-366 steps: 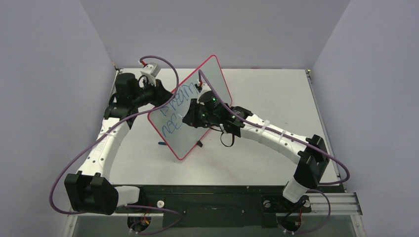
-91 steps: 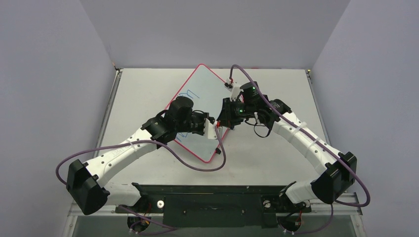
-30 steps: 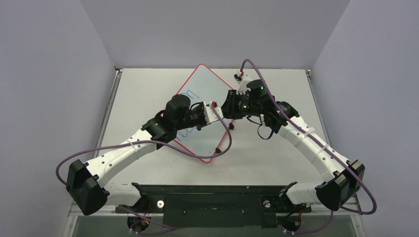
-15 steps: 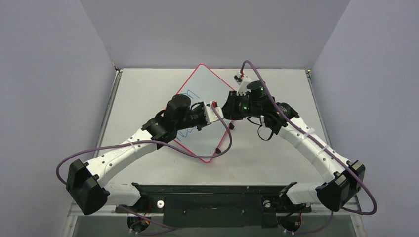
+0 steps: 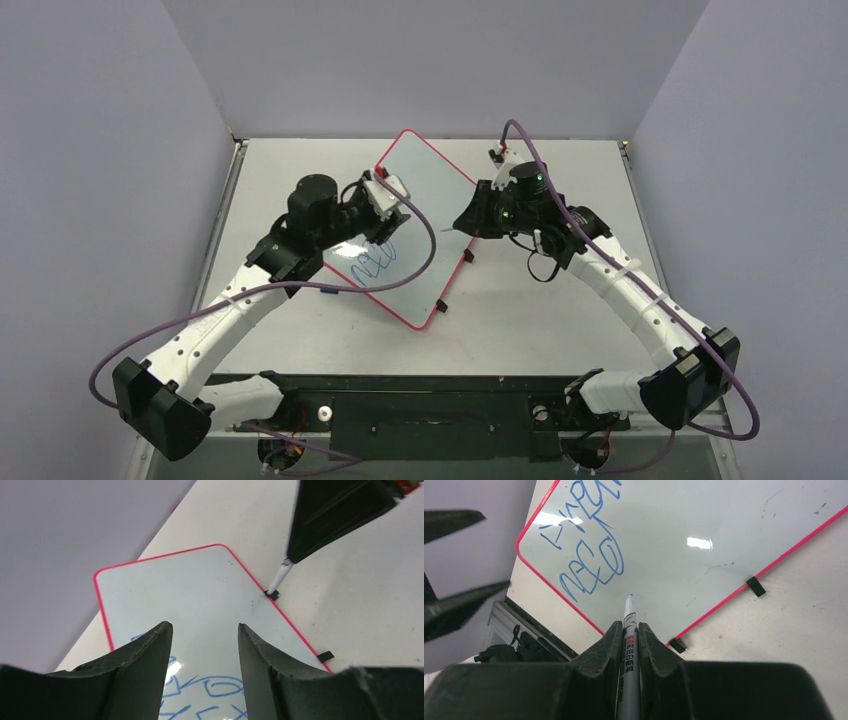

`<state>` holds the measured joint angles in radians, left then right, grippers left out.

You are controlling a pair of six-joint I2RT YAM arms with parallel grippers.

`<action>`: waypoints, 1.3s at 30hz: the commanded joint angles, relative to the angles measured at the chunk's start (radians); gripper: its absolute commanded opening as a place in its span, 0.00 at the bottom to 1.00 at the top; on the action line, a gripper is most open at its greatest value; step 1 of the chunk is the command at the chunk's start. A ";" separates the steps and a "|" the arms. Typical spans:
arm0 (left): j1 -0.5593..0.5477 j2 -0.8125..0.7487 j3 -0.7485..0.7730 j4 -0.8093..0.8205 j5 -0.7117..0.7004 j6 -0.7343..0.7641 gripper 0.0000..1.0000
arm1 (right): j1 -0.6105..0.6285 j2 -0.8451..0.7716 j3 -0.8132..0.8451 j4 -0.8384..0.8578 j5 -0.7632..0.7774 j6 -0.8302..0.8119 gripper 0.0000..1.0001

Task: Write a sentence on the whiteboard

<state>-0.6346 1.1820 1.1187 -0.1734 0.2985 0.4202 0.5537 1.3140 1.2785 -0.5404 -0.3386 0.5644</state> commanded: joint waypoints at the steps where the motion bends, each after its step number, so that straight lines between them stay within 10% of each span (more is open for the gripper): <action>1: 0.150 -0.017 0.064 -0.038 -0.002 -0.242 0.49 | -0.027 -0.046 -0.001 0.026 0.033 -0.009 0.00; 14: 0.502 0.262 0.205 -0.163 0.218 -0.605 0.50 | -0.040 -0.065 -0.069 0.085 -0.039 -0.017 0.00; 39: 0.552 0.416 0.157 -0.168 0.221 -0.658 0.50 | 0.290 0.283 0.152 0.205 0.101 -0.003 0.00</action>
<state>-0.0898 1.5700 1.2850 -0.3702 0.5098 -0.2234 0.8162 1.5661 1.3655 -0.3943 -0.2810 0.5549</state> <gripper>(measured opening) 0.503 0.108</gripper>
